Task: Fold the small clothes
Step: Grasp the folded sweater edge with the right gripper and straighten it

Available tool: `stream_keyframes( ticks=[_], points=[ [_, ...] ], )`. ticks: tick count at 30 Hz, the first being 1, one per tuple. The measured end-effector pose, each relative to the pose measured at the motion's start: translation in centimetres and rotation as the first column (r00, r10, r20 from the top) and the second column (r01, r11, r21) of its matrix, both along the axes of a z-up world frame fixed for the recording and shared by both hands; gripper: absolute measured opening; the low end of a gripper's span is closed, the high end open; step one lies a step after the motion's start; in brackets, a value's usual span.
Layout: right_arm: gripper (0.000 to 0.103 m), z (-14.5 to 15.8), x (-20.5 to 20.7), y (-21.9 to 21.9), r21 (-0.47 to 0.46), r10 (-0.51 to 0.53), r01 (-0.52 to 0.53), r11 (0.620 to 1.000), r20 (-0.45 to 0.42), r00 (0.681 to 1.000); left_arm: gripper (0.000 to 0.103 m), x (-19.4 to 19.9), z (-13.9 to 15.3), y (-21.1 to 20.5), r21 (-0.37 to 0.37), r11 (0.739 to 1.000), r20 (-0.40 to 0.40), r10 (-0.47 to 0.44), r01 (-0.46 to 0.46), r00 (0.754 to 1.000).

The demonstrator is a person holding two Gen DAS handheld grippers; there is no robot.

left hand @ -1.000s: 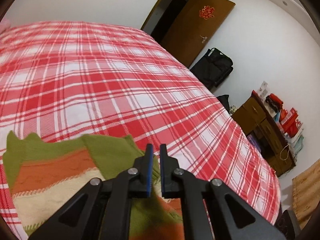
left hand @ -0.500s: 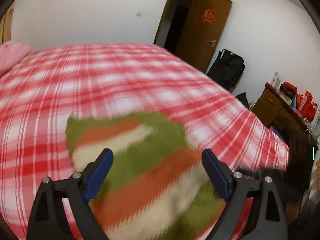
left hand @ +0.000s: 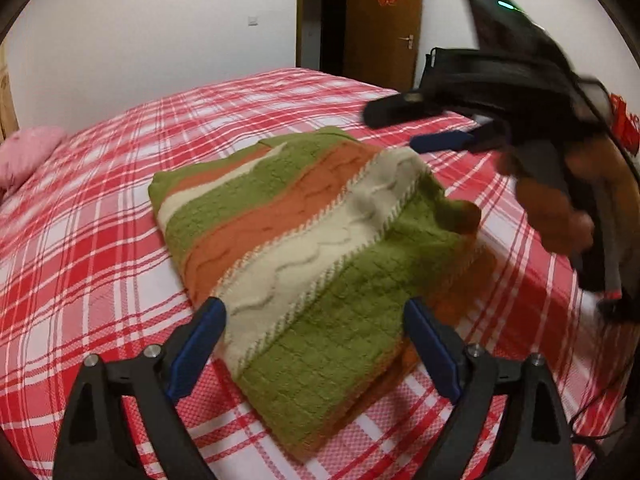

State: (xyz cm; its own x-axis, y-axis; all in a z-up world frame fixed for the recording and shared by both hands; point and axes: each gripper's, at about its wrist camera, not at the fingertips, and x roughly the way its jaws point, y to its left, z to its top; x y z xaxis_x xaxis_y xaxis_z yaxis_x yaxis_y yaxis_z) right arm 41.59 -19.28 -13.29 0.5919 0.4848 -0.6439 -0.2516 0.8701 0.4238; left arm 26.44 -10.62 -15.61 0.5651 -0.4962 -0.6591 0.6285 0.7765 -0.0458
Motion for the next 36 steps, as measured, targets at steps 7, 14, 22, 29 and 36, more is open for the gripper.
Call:
stream_keyframes(
  ticks=[7, 14, 22, 29, 36],
  points=[
    [0.066, -2.0, 5.3, 1.6, -0.066, 0.075, -0.082, 0.994, -0.105, 0.992, 0.098, 0.1, -0.6, 1.0, -0.028, 1.000, -0.008, -0.012, 0.011, 1.000],
    [0.017, -3.0, 5.4, 2.2, -0.070, 0.102, -0.110, 0.991, -0.112, 0.988, 0.103, 0.5, -0.9, 1.3, -0.060, 0.998, -0.032, -0.001, -0.001, 0.999],
    [0.008, -0.8, 2.3, -0.4, -0.046, 0.003, -0.004, 0.999, -0.034, 0.999, 0.103, 0.5, -1.3, 1.0, -0.043, 0.999, -0.047, -0.011, 0.009, 0.999],
    [0.007, -1.8, 1.5, -1.0, -0.105, -0.066, 0.063, 0.992, -0.026, 0.997, 0.103, -0.1, -1.1, 1.3, -0.071, 0.997, -0.042, -0.046, 0.042, 0.998],
    [0.008, -5.2, 3.7, -3.9, -0.099, -0.172, 0.160, 0.982, -0.123, 0.977, 0.103, 1.0, -2.5, 0.5, -0.063, 0.995, -0.154, -0.092, 0.083, 0.984]
  ],
)
